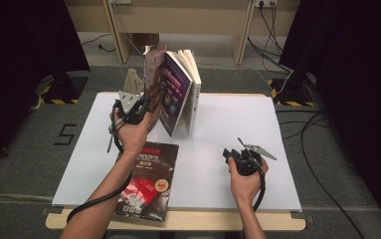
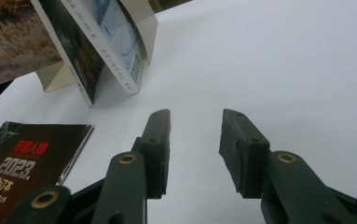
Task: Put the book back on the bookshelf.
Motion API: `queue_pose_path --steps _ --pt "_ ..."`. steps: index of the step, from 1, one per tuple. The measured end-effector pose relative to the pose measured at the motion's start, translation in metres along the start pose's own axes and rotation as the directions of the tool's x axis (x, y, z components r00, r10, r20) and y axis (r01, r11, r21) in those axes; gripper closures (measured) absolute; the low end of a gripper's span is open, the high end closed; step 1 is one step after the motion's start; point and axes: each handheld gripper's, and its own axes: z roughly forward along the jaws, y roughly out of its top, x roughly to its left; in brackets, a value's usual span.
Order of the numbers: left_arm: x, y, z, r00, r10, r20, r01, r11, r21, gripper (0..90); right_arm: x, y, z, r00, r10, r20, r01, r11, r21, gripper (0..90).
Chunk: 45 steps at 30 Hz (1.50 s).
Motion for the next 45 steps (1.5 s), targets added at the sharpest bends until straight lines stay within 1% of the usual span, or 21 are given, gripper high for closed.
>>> queue_pose_path --steps 2,5,6,7,8,11,15,17,18,21,24,26,28,30,33,34,35,36,42,44,45 --pt "-0.001 -0.002 0.005 0.9999 0.006 -0.014 -0.006 1.0000 -0.005 84.2 0.000 0.000 0.000 1.0000 -0.002 0.002 0.002 1.000 0.000 63.0" --pt "-0.004 -0.002 0.007 0.9996 0.006 -0.026 -0.006 0.9999 -0.014 84.2 -0.001 0.000 0.000 1.0000 -0.005 0.002 0.005 1.000 0.002 63.0" --pt "-0.005 -0.003 0.009 0.9995 0.017 -0.028 -0.017 0.9997 -0.017 84.2 -0.001 0.000 0.001 0.9999 -0.009 0.005 0.009 1.000 0.003 63.0" --pt "-0.008 -0.005 0.011 0.9991 0.030 -0.030 -0.031 0.9993 -0.021 84.1 0.000 -0.001 0.001 0.9999 0.011 0.004 -0.011 1.000 0.010 63.0" --pt "-0.009 -0.007 0.012 0.9990 0.035 -0.028 -0.035 0.9992 -0.021 84.2 -0.001 -0.002 0.003 1.0000 0.007 0.005 -0.007 1.000 0.011 63.0" --pt "-0.014 -0.014 0.017 0.9986 0.050 -0.016 -0.050 0.9986 -0.019 84.1 -0.002 -0.003 0.004 0.9999 -0.012 0.010 0.012 1.000 0.016 63.0" --pt "-0.019 -0.026 0.024 0.9983 0.059 0.002 -0.059 0.9983 -0.001 83.9 -0.002 -0.004 0.005 0.9999 -0.011 0.010 0.010 1.000 0.024 63.1" --pt "-0.020 -0.032 0.027 0.9975 0.069 0.013 -0.069 0.9974 -0.019 83.9 -0.001 -0.005 0.005 1.0000 -0.003 0.009 0.002 1.000 0.029 63.1" --pt "-0.021 -0.032 0.028 0.9974 0.068 0.026 -0.067 0.9975 -0.021 83.8 -0.002 -0.005 0.006 0.9998 -0.014 0.012 0.014 0.999 0.032 63.1" --pt "-0.027 -0.034 0.033 0.9947 0.095 0.041 -0.094 0.9953 -0.026 83.7 -0.002 -0.006 0.007 0.9999 -0.011 0.010 0.011 0.999 0.039 63.0" --pt "-0.032 -0.036 0.036 0.9942 0.093 0.055 -0.092 0.9956 -0.021 83.5 -0.002 -0.008 0.008 0.9999 -0.005 0.010 0.005 0.999 0.049 62.9" --pt "-0.035 -0.037 0.039 0.9926 0.105 0.060 -0.105 0.9944 -0.014 83.4 -0.003 -0.008 0.008 0.9998 -0.016 0.012 0.016 0.999 0.051 62.7" --pt "-0.037 -0.038 0.041 0.9904 0.122 0.065 -0.122 0.9925 -0.009 83.2 -0.003 -0.008 0.008 0.9999 -0.012 0.011 0.011 0.998 0.056 62.4" --pt "-0.038 -0.039 0.042 0.9874 0.143 0.068 -0.143 0.9897 -0.001 83.2 -0.004 -0.008 0.009 0.9999 -0.014 0.008 0.013 0.998 0.058 62.3" --pt "-0.036 -0.042 0.045 0.9869 0.140 0.080 -0.142 0.9898 0.014 83.2 -0.004 -0.009 0.009 0.9999 -0.012 0.009 0.011 0.998 0.064 62.3" --pt "-0.036 -0.043 0.045 0.9856 0.149 0.080 -0.151 0.9884 0.017 83.2 -0.004 -0.009 0.009 0.9999 -0.007 0.011 0.006 0.998 0.069 62.2" --pt "-0.035 -0.044 0.045 0.9833 0.160 0.087 -0.162 0.9866 0.021 83.2 -0.005 -0.009 0.009 0.9998 -0.016 0.011 0.015 0.998 0.067 62.2" --pt "-0.035 -0.045 0.045 0.9824 0.161 0.096 -0.163 0.9863 0.022 83.1 -0.004 -0.010 0.009 0.9999 -0.006 0.012 0.005 0.997 0.071 62.2" --pt "-0.035 -0.048 0.040 0.9806 0.166 0.104 -0.170 0.9847 0.036 81.3 -0.005 -0.010 0.010 0.9999 -0.013 0.011 0.012 0.997 0.074 61.8" --pt "-0.035 -0.048 0.039 0.9819 0.155 0.109 -0.162 0.9853 0.054 78.0 -0.005 -0.010 0.010 0.9999 -0.009 0.011 0.008 0.997 0.075 61.3" --pt "-0.035 -0.049 0.039 0.9838 0.142 0.110 -0.149 0.9865 0.067 74.9 -0.005 -0.010 0.010 0.9999 -0.009 0.011 0.008 0.997 0.076 61.1"
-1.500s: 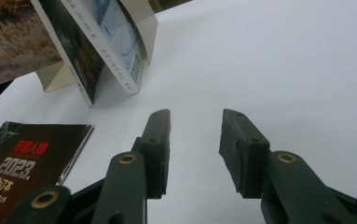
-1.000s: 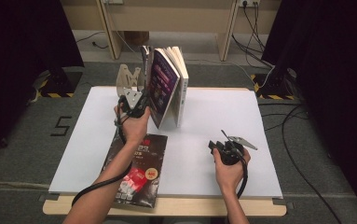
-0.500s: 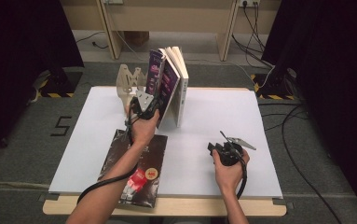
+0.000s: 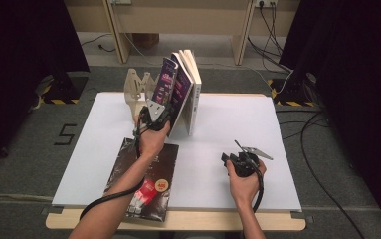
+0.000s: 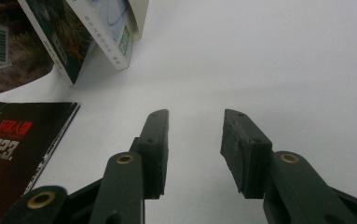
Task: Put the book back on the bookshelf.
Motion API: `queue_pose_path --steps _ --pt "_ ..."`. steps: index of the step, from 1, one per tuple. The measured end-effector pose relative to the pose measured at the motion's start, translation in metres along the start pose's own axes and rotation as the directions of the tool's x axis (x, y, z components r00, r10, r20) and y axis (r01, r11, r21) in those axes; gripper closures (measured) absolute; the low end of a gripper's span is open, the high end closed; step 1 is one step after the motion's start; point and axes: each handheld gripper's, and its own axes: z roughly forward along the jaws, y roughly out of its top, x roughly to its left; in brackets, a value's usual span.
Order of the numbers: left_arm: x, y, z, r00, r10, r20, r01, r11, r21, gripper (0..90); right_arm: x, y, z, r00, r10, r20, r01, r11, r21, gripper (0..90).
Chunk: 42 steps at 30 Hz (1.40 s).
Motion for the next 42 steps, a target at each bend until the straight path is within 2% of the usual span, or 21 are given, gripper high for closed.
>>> queue_pose_path --steps 5,8,10,12,18,21,23,29,31,33,34,35,39,42 --pt "-0.005 0.004 0.004 0.9996 -0.023 -0.014 0.023 0.9993 0.030 66.0 0.001 0.000 0.001 1.0000 -0.002 -0.007 0.002 1.000 0.009 60.2" --pt "-0.009 0.009 0.007 0.9995 -0.023 -0.023 0.024 0.9990 0.038 63.3 0.000 -0.001 0.002 1.0000 -0.001 -0.009 0.001 1.000 0.013 59.8" --pt "-0.010 0.014 0.008 0.9990 -0.026 -0.035 0.028 0.9989 0.037 62.7 -0.001 0.000 0.002 1.0000 0.001 -0.009 -0.001 1.000 0.015 59.4" --pt "-0.010 0.018 0.009 0.9986 -0.044 -0.031 0.045 0.9982 0.041 62.3 -0.002 -0.001 0.003 0.9999 0.006 -0.011 -0.006 1.000 0.017 59.1" --pt "-0.008 0.024 0.012 0.9976 -0.062 -0.031 0.064 0.9961 0.061 59.9 -0.002 -0.001 0.003 0.9999 0.008 -0.011 -0.008 1.000 0.017 58.9" --pt "-0.005 0.029 0.012 0.9954 -0.091 -0.027 0.093 0.9941 0.056 60.0 -0.002 0.000 0.002 0.9998 0.013 -0.012 -0.013 1.000 0.018 58.8" --pt "-0.001 0.034 0.012 0.9922 -0.123 -0.019 0.124 0.9906 0.058 59.7 -0.002 0.000 0.002 0.9999 0.010 -0.011 -0.010 1.000 0.018 58.8" --pt "0.006 0.047 0.015 0.9852 -0.171 -0.010 0.171 0.9826 0.072 59.0 -0.003 0.000 0.003 0.9998 0.014 -0.011 -0.014 1.000 0.024 58.7" --pt "0.008 0.051 0.016 0.9801 -0.198 -0.007 0.198 0.9760 0.090 58.9 -0.003 0.000 0.003 0.9999 0.012 -0.010 -0.012 1.000 0.021 58.7" --pt "0.009 0.054 0.016 0.9780 -0.208 -0.010 0.208 0.9737 0.093 59.2 -0.004 0.000 0.002 0.9998 0.017 -0.011 -0.017 1.000 0.022 58.7" --pt "0.011 0.055 0.016 0.9742 -0.226 -0.013 0.226 0.9696 0.095 59.9 -0.003 -0.001 0.002 0.9996 0.024 -0.012 -0.024 0.999 0.024 58.7" --pt "0.012 0.057 0.015 0.9719 -0.235 -0.016 0.235 0.9673 0.095 61.1 -0.004 -0.001 0.002 0.9998 0.020 -0.009 -0.020 1.000 0.024 58.7" --pt "0.015 0.059 0.013 0.9719 -0.235 -0.018 0.235 0.9657 0.110 70.6 -0.004 -0.002 0.003 0.9995 0.030 -0.011 -0.030 0.999 0.027 58.7" --pt "0.020 0.059 0.010 0.9680 -0.250 -0.022 0.251 0.9582 0.138 77.5 -0.005 -0.001 0.003 0.9997 0.024 -0.009 -0.024 0.999 0.028 58.7"
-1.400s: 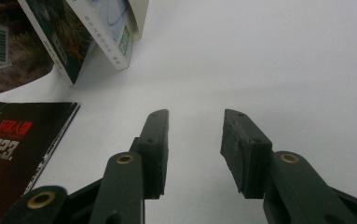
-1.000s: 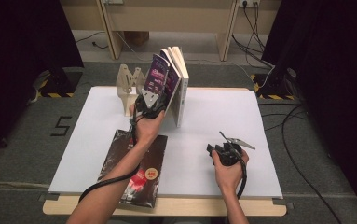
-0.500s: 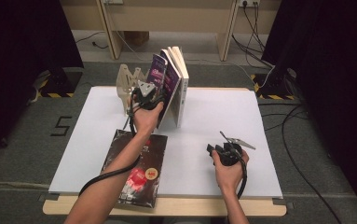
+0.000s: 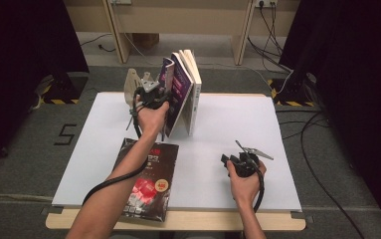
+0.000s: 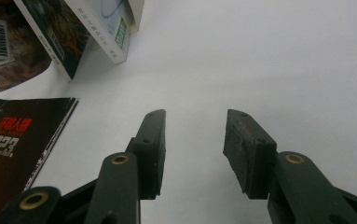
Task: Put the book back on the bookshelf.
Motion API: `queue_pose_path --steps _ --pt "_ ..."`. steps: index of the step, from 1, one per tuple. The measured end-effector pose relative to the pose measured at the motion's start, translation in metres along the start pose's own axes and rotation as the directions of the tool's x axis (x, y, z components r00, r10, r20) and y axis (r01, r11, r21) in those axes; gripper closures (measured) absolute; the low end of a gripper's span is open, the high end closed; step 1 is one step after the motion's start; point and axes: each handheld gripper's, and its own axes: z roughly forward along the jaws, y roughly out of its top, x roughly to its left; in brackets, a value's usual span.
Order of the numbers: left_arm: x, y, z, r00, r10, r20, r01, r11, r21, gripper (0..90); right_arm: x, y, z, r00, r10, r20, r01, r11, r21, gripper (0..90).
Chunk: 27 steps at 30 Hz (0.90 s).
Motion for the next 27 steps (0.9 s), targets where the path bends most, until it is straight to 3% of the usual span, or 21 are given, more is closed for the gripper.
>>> queue_pose_path --steps 6,9,10,12,16,20,23,27 --pt "0.009 0.002 -0.003 0.9997 -0.022 -0.006 0.022 0.9979 0.061 82.9 -0.002 -0.001 0.001 0.9999 0.015 -0.002 -0.015 1.000 0.006 58.7" --pt "0.011 0.003 -0.004 0.9997 -0.017 0.015 0.016 0.9983 0.056 83.6 -0.004 -0.001 0.001 0.9999 0.011 -0.004 -0.011 1.000 0.008 58.7" --pt "0.012 0.003 -0.005 0.9997 -0.018 0.018 0.018 0.9990 0.040 83.7 -0.004 -0.001 0.001 0.9999 0.013 -0.003 -0.013 1.000 0.009 58.7" --pt "0.011 0.006 -0.009 0.9996 0.016 0.022 -0.015 0.9997 -0.018 84.0 -0.004 -0.001 0.001 0.9999 0.011 0.003 -0.011 1.000 0.007 58.8" --pt "0.013 0.012 -0.016 0.9984 0.057 0.003 -0.056 0.9924 -0.109 84.1 -0.004 -0.001 0.001 0.9997 0.023 -0.003 -0.023 1.000 0.010 58.8" --pt "0.018 0.015 -0.015 0.9946 0.099 -0.031 -0.103 0.9761 -0.191 84.1 -0.004 -0.002 0.002 0.9999 0.014 -0.002 -0.014 1.000 0.009 58.9" --pt "0.018 0.011 -0.011 0.9892 0.133 -0.062 -0.145 0.9518 -0.271 84.1 -0.002 -0.002 0.002 0.9997 0.025 -0.004 -0.025 1.000 0.012 59.1" --pt "0.015 0.001 -0.004 0.9819 0.174 -0.075 -0.189 0.9291 -0.318 83.9 -0.004 -0.002 0.003 1.0000 0.008 0.000 -0.008 1.000 0.006 59.4"
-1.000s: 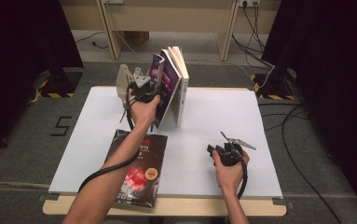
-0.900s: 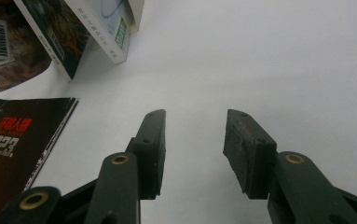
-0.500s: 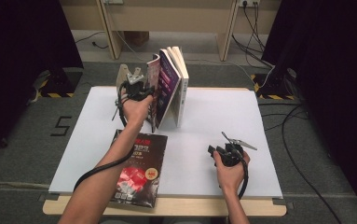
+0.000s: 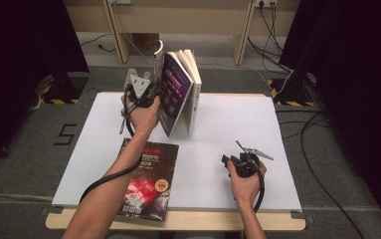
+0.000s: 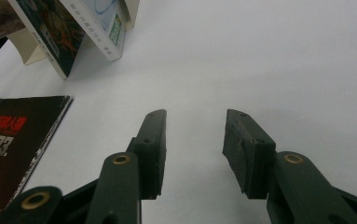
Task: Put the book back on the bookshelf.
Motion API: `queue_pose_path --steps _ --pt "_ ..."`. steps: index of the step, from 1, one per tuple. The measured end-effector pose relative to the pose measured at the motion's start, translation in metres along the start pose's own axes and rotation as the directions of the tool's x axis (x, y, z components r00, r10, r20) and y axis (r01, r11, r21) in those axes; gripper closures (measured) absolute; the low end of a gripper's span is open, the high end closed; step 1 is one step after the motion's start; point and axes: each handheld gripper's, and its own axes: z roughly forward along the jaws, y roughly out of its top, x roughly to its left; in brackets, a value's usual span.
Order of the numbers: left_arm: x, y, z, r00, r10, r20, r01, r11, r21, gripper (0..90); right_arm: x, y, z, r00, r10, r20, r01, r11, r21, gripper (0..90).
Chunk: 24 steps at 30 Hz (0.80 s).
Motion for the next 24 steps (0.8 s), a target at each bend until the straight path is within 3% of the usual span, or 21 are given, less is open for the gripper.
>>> queue_pose_path --steps 1,3,6,9,16,17,23,24 --pt "-0.002 -0.006 0.001 1.0000 0.002 0.003 -0.002 1.0000 0.007 83.9 0.001 0.000 0.000 0.9999 0.015 -0.003 -0.015 1.000 0.006 59.4" --pt "-0.005 -0.021 0.004 0.9999 -0.001 0.012 0.001 0.9992 0.041 83.7 0.000 -0.001 0.001 1.0000 -0.001 -0.002 0.001 1.000 0.008 59.4" --pt "-0.011 -0.035 0.002 0.9986 -0.019 0.049 0.017 0.9993 0.034 83.2 0.000 -0.001 0.001 1.0000 -0.008 0.000 0.008 1.000 0.007 59.5" --pt "-0.016 -0.038 0.000 0.9975 0.008 0.071 -0.011 0.9989 0.046 83.2 0.000 -0.001 0.000 1.0000 -0.002 0.000 0.002 1.000 0.010 59.5" --pt "-0.023 -0.048 -0.001 0.9919 0.002 0.127 -0.014 0.9960 0.089 77.0 0.000 -0.001 0.000 1.0000 0.009 -0.001 -0.009 1.000 0.012 59.6" --pt "-0.025 -0.048 -0.001 0.9903 -0.004 0.139 -0.009 0.9957 0.092 75.3 -0.001 -0.001 0.000 1.0000 -0.009 0.004 0.009 1.000 0.010 59.6" --pt "-0.033 -0.043 -0.003 0.9774 -0.023 0.210 0.005 0.9964 0.084 64.2 -0.001 -0.001 0.000 1.0000 0.009 0.003 -0.009 1.000 0.012 59.6" --pt "-0.035 -0.041 -0.004 0.9759 -0.004 0.218 -0.012 0.9972 0.074 61.5 -0.001 -0.001 0.000 0.9999 0.009 0.004 -0.009 1.000 0.010 59.6"
